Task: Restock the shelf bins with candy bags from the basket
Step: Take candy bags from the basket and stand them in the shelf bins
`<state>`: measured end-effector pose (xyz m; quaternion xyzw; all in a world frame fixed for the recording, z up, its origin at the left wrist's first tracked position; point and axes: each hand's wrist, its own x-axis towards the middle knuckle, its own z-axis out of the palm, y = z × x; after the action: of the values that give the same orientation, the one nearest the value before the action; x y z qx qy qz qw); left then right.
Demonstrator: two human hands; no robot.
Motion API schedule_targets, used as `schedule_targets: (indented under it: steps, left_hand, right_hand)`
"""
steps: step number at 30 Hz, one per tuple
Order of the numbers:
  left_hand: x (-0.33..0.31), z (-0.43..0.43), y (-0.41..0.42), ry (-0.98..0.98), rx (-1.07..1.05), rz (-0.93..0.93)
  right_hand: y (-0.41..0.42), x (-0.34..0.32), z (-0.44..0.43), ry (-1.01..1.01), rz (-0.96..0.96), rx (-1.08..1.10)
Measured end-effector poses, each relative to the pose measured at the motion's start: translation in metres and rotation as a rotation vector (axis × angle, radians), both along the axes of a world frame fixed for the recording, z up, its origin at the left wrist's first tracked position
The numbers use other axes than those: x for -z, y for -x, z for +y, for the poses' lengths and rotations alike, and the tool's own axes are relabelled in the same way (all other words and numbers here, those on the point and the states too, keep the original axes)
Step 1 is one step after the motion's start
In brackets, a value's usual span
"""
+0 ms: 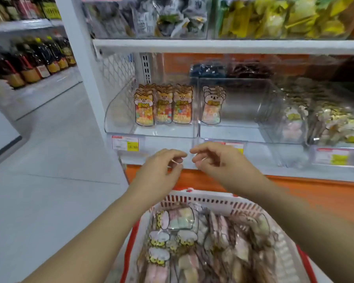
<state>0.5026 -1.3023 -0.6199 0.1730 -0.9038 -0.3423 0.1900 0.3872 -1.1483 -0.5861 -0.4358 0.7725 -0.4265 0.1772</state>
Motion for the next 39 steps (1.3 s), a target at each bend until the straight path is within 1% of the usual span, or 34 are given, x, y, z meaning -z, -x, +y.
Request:
schedule_targets:
  steps: [2,5,9,11,13,16,18,19,22,26,29,33,35,39]
  left_hand:
    - [0.027,0.025,-0.005,-0.001,0.035,-0.09]
    - [0.074,0.049,-0.012,-0.034,0.083,-0.244]
    - [0.131,0.065,-0.022,0.019,0.158,-0.5]
    - [0.157,0.068,-0.03,0.035,0.19,-0.629]
    - [0.182,0.066,-0.04,0.09,0.212,-0.729]
    - [0.207,0.059,-0.055,0.182,0.212,-0.883]
    - [0.215,0.056,-0.061,0.2,0.234,-0.995]
    - [0.218,0.055,-0.062,0.192,0.239,-1.04]
    - [0.228,0.054,-0.063,0.148,0.235,-1.085]
    - [0.239,0.053,-0.064,0.176,0.231,-1.103]
    - [0.239,0.056,-0.064,0.204,0.224,-1.105]
    - [0.231,0.057,-0.061,0.15,0.228,-1.099]
    - [0.227,0.057,-0.06,0.111,0.225,-1.084]
    - [0.221,0.056,-0.064,0.103,0.235,-1.054]
  right_hand:
    - [-0.003,0.024,0.03,-0.051,-0.045,0.012]
    - [0.0,0.06,0.063,-0.176,-0.033,0.044]
    - [0.012,0.114,0.096,-0.34,-0.121,0.123]
    - [0.016,0.146,0.112,-0.449,-0.107,0.138]
    - [0.018,0.177,0.126,-0.596,-0.062,0.099]
    - [0.019,0.216,0.145,-0.849,-0.063,-0.007]
    - [0.013,0.234,0.15,-0.967,-0.057,-0.06]
    - [0.008,0.241,0.149,-0.991,-0.044,-0.088]
    - [-0.012,0.258,0.134,-1.01,-0.043,-0.145]
    - [-0.039,0.278,0.119,-0.977,-0.107,-0.165]
    - [-0.052,0.287,0.117,-1.031,-0.072,-0.201]
    - [-0.063,0.287,0.103,-1.0,-0.06,-0.063]
    - [-0.07,0.287,0.094,-0.996,-0.018,-0.051]
    - [-0.088,0.293,0.082,-0.917,-0.013,0.037]
